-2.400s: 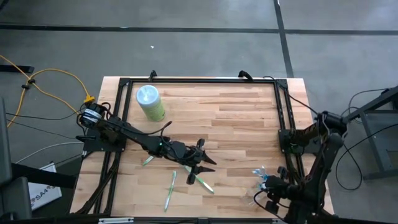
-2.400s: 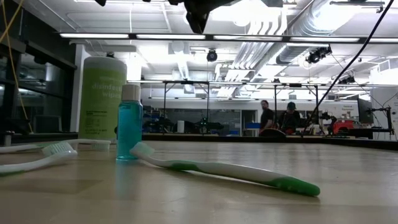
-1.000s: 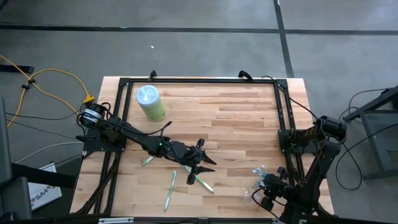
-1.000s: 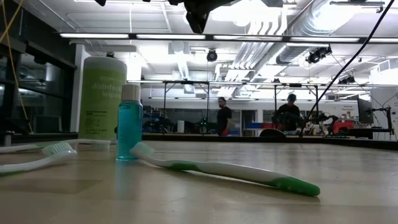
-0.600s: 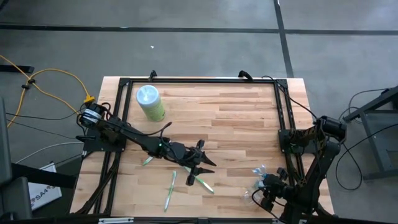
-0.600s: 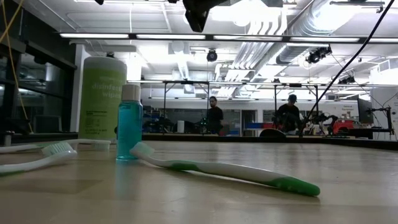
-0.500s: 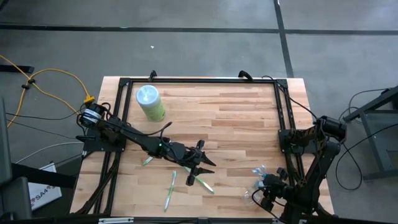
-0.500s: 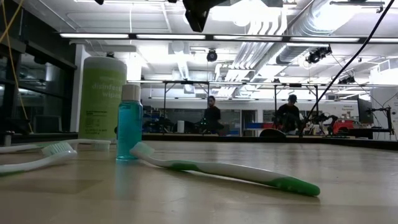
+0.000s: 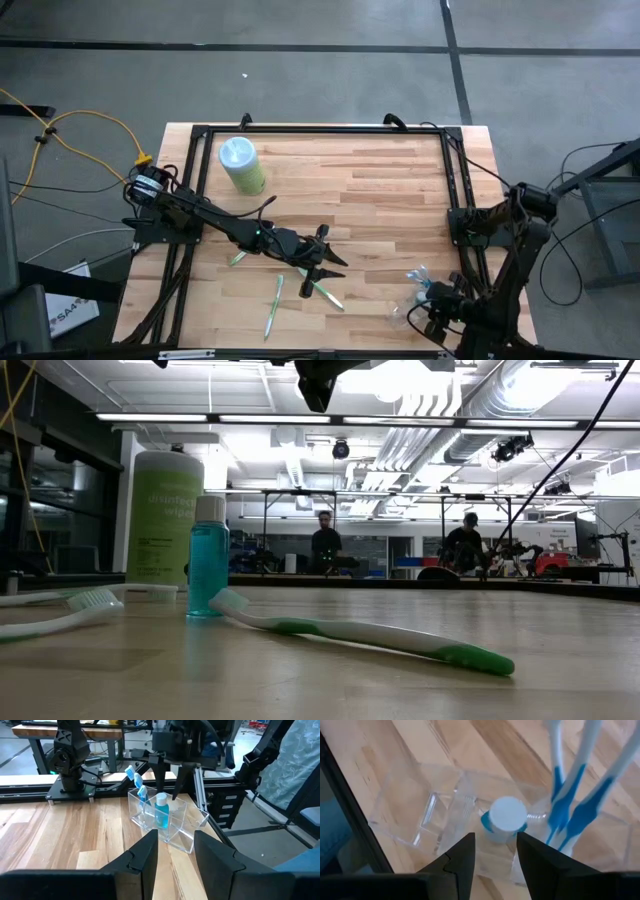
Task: Pick & Place toothbrushing station
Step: Put the top blue mouthwash bottle into the middle section of the transparent organizer, then put the blue mouthwash bottle into the middle section of the transparent organizer
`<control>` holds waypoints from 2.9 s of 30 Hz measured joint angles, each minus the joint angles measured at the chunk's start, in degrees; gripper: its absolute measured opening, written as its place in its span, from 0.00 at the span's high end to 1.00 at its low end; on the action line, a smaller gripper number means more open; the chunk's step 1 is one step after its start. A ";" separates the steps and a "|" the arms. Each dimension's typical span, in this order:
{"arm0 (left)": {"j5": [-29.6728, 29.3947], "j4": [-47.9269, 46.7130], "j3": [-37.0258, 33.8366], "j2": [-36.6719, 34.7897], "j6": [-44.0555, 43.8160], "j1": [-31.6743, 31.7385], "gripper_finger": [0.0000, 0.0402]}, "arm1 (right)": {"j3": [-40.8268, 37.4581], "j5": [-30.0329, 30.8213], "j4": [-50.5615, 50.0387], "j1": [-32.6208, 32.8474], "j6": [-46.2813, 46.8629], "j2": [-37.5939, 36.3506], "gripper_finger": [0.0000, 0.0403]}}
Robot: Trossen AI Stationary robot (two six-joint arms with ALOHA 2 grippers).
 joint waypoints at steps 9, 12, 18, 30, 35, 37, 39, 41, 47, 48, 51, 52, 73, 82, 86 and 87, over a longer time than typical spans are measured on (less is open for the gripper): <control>0.00 0.02 0.00 0.00 0.00 0.00 0.70 | 0.07 0.73 -3.07 -0.04 -0.59 -3.82 0.66; 0.00 0.01 0.00 0.00 0.00 0.00 0.70 | 0.07 0.77 -3.03 -0.04 -1.35 -5.88 0.66; 0.00 0.02 0.00 0.00 0.00 0.00 0.70 | 0.09 3.70 -1.28 -1.00 -6.22 -11.03 0.66; -3.42 -4.47 0.00 0.00 0.00 -3.78 0.70 | 0.14 1.20 21.35 -19.00 -56.77 -15.86 0.66; -12.16 -8.91 0.00 0.00 -2.25 -7.91 0.70 | 0.12 -7.64 23.21 -28.17 -69.82 -13.71 0.66; -17.59 -11.13 0.00 0.00 -3.29 -9.85 0.70 | -0.02 -9.04 22.69 -30.48 -72.49 -13.36 0.66; -24.16 -13.90 -0.02 -0.48 -4.78 -12.03 0.70 | -0.02 -9.52 23.11 -32.40 -74.62 -13.22 0.66; -30.09 -16.80 -0.02 -1.53 -7.45 -14.03 0.70 | -0.02 -9.60 22.89 -33.46 -76.02 -13.17 0.66; -34.70 -29.54 -0.02 -6.27 -18.59 -18.28 0.70 | -0.02 -9.52 23.72 -36.24 -79.77 -13.17 0.66; -34.79 -31.23 -0.02 -6.49 -20.14 -18.59 0.70 | -0.02 -9.50 23.98 -36.66 -80.14 -13.17 0.66; -36.09 -37.52 -0.02 -6.56 -24.51 -18.76 0.70 | -0.04 -9.41 25.33 -38.01 -81.65 -13.17 0.66; -36.17 -39.48 -0.02 -6.56 -25.87 -18.71 0.70 | -0.04 -9.34 25.91 -38.39 -81.96 -13.17 0.66; -54.38 -62.69 -1.05 -4.06 -55.11 -32.04 0.70 | -0.04 -9.32 28.76 -41.57 -85.72 -13.06 0.66; -52.72 -58.36 -11.29 -3.87 -64.79 -33.09 0.70 | -0.04 -10.09 29.57 -41.55 -84.08 -13.06 0.66; -52.26 -51.47 -15.27 -3.87 -62.66 -33.89 0.70 | -0.04 -10.82 31.48 -41.55 -83.97 -13.06 0.66; -51.85 -49.71 -16.22 -3.87 -61.77 -34.04 0.70 | -0.04 -10.87 32.04 -41.52 -83.97 -13.06 0.66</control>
